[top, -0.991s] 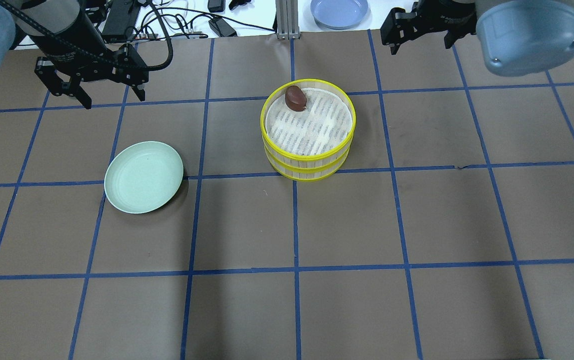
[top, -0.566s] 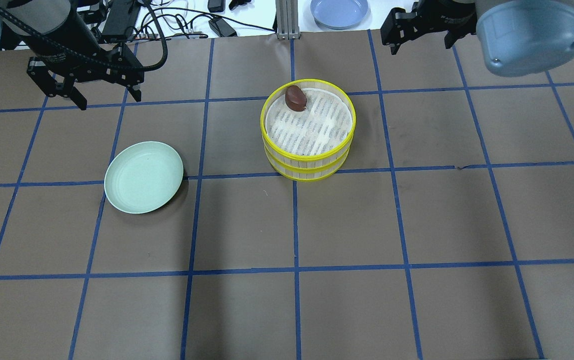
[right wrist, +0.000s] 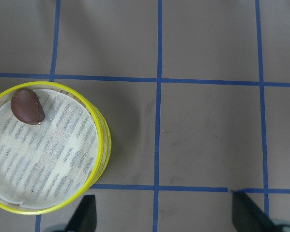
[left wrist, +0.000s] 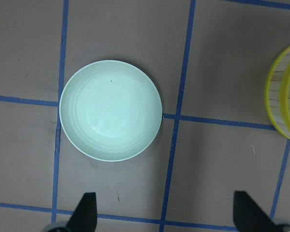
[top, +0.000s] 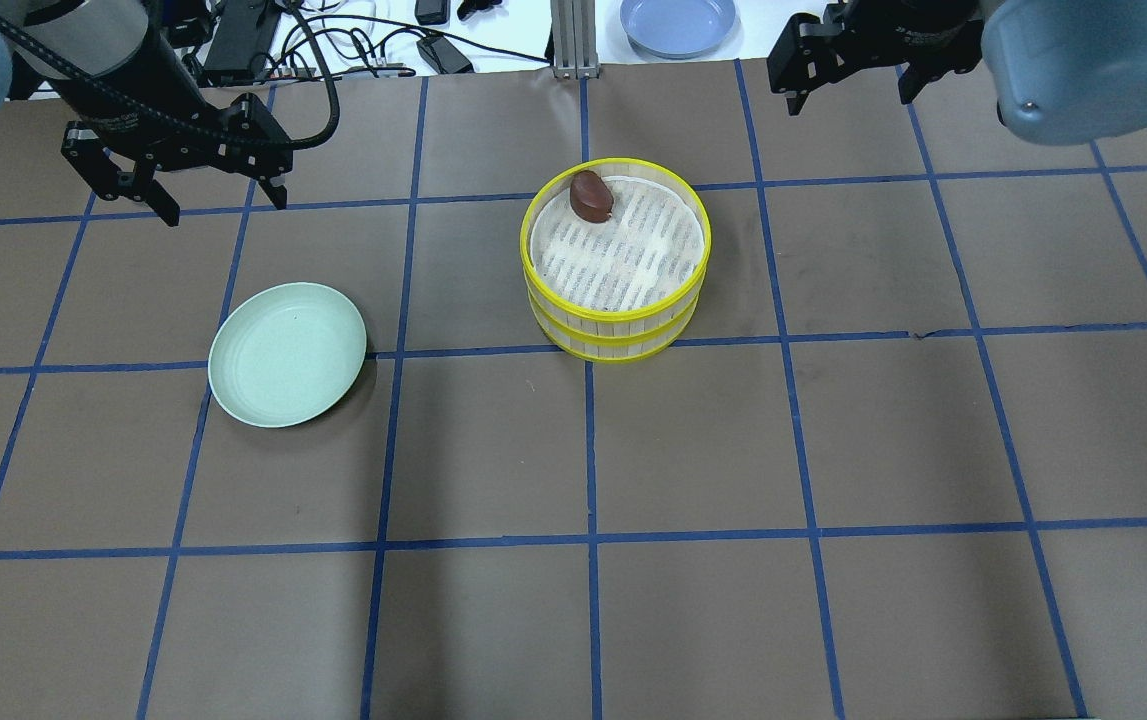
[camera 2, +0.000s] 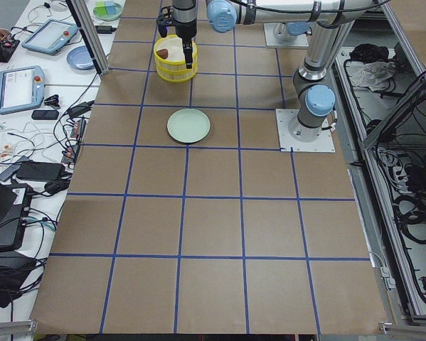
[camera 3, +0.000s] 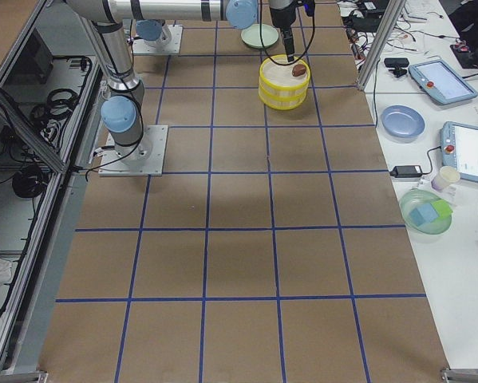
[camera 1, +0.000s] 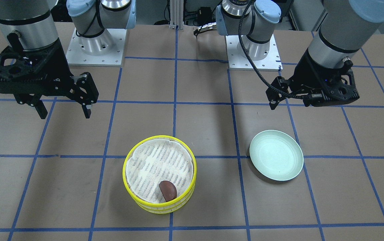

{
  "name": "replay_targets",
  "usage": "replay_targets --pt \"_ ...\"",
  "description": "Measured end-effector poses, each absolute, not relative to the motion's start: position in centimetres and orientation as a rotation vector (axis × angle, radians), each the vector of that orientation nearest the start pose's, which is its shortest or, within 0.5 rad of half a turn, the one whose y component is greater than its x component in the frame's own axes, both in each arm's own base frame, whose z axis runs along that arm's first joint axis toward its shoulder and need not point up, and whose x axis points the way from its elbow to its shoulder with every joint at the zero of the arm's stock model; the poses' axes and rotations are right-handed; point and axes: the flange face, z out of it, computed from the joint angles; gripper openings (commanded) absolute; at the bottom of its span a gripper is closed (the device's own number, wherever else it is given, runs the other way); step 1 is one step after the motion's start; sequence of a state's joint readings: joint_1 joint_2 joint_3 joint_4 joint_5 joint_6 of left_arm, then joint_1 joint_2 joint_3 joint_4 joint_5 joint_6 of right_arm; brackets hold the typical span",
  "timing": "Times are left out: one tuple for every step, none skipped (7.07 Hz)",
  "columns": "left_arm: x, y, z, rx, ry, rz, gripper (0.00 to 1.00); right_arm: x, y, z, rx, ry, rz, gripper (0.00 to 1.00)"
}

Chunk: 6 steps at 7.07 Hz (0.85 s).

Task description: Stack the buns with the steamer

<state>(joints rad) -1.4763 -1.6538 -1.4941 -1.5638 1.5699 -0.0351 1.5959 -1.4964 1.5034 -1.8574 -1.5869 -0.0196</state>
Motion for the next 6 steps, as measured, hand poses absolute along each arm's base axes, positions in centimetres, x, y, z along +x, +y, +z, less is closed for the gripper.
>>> replay_targets --pt "-8.31 -53.75 48.32 -0.202 3.137 -0.001 1.0 14.44 -53.78 51.85 -0.064 3.132 -0.416 1.0" --pt "-8.33 -53.78 48.27 -0.201 3.137 -0.002 1.0 14.39 -53.54 51.9 -0.062 3.136 -0.4 1.0" --pt "-8.32 -53.82 48.21 -0.201 3.136 -0.002 1.0 14.45 -53.41 51.89 -0.061 3.13 -0.391 1.0" --pt "-8.3 -53.83 48.23 -0.201 3.136 -0.003 1.0 14.61 -53.29 51.83 -0.059 3.119 -0.382 1.0" --pt "-8.27 -53.87 48.28 -0.202 3.136 -0.01 1.0 14.72 -53.29 51.56 -0.058 3.113 -0.372 1.0" --pt "-8.27 -53.96 48.32 -0.202 3.137 -0.021 1.0 14.78 -53.27 51.31 -0.056 3.114 -0.362 1.0"
